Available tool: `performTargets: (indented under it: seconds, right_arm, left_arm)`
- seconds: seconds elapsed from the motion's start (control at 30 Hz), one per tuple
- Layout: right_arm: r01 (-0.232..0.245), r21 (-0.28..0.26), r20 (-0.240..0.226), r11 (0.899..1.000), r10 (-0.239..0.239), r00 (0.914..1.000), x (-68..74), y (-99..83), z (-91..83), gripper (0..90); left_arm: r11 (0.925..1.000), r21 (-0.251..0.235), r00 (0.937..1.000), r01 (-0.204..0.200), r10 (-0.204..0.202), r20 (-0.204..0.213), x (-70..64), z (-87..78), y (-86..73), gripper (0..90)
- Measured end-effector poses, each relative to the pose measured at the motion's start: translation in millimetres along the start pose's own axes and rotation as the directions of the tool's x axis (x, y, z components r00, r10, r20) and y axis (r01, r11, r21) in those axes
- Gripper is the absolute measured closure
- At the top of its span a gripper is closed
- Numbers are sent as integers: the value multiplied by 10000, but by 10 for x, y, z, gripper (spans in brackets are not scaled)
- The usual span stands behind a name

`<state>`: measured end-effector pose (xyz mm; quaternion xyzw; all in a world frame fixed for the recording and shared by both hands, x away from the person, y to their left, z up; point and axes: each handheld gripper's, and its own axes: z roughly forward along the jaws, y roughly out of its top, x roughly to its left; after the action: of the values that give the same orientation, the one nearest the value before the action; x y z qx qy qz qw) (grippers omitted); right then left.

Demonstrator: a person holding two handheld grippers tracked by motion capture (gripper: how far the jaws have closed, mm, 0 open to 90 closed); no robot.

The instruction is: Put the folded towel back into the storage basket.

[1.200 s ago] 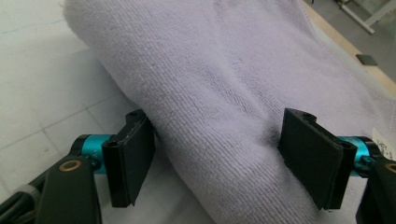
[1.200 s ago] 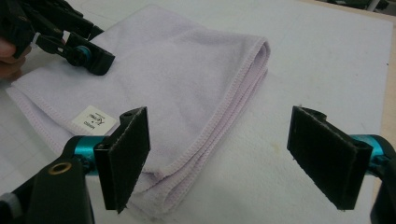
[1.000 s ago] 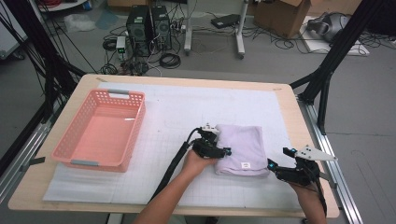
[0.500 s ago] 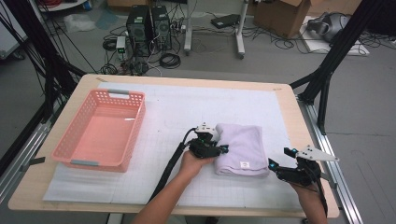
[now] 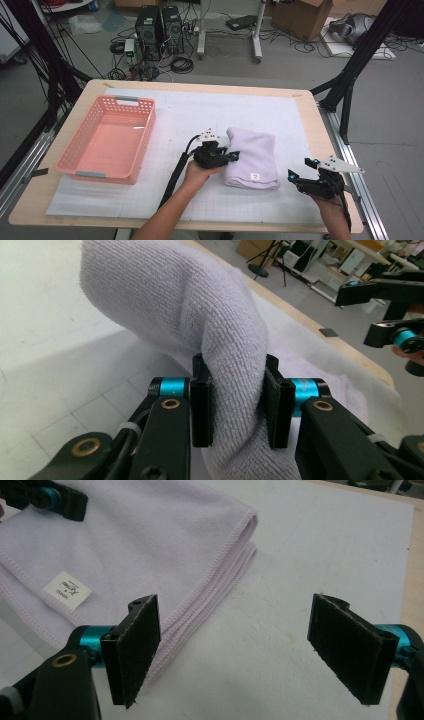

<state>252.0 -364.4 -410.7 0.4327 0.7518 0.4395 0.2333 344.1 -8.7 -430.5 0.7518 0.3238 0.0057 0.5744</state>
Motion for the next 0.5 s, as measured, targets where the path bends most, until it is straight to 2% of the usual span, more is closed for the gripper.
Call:
performTargets:
  seconds: [0.27, 0.5]
  right_arm:
    - [53, -78, -30, 10000, -53, 10000, 12, 18, 6, 201]
    - [38, -86, -48, 10000, -39, 10000, 22, 22, 18, 201]
  left_arm:
    - [9969, -601, 9985, -513, 525, 182, -29, -193, 56, 718]
    - [9925, -1026, 9973, -669, 696, 235, -25, -382, 115, 723]
